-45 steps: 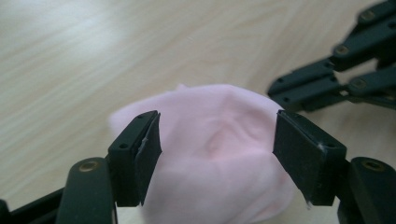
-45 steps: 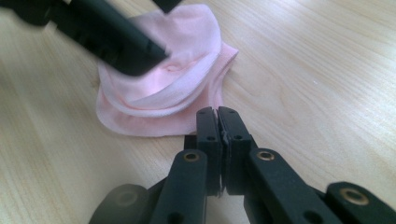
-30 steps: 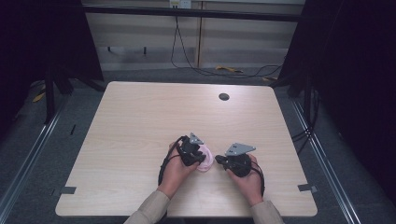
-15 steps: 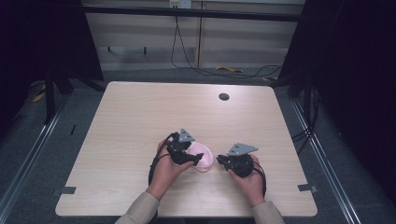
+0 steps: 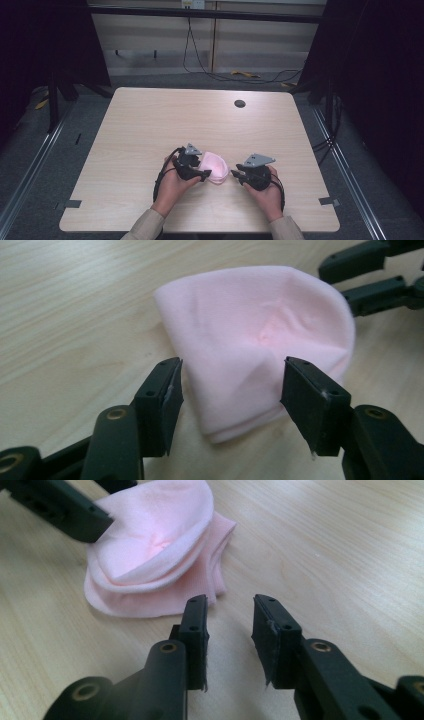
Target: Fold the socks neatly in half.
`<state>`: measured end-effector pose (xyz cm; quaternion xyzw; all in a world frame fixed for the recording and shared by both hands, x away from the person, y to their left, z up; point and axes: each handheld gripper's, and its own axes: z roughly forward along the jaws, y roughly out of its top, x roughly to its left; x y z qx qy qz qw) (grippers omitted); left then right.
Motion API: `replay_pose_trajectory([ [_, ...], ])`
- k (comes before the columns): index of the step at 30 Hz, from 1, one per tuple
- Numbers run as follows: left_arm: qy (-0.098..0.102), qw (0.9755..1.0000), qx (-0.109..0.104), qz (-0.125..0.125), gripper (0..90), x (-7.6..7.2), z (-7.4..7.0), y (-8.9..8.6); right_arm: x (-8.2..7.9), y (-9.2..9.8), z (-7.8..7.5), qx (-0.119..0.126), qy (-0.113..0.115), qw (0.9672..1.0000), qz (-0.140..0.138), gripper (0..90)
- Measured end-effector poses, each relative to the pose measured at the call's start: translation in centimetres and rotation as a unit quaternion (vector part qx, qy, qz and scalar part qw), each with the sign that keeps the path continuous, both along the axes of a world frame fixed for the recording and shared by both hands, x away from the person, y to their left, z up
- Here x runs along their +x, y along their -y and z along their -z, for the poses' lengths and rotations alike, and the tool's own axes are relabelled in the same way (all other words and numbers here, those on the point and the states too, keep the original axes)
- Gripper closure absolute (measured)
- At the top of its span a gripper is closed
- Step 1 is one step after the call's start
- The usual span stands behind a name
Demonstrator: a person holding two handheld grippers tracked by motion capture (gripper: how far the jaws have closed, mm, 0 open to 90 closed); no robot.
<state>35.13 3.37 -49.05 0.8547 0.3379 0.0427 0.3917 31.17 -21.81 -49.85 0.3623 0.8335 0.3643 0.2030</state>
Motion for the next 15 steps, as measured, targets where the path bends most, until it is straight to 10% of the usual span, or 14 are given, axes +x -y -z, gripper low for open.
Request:
replay_pose_trajectory([
  [15, -0.019, 0.9987, 0.006, 0.046, 49.0, -2.3, 0.2, 0.0, 1.2, -0.6, 0.4, -0.009, 0.001, 0.9999, 0.011, 58.9],
])
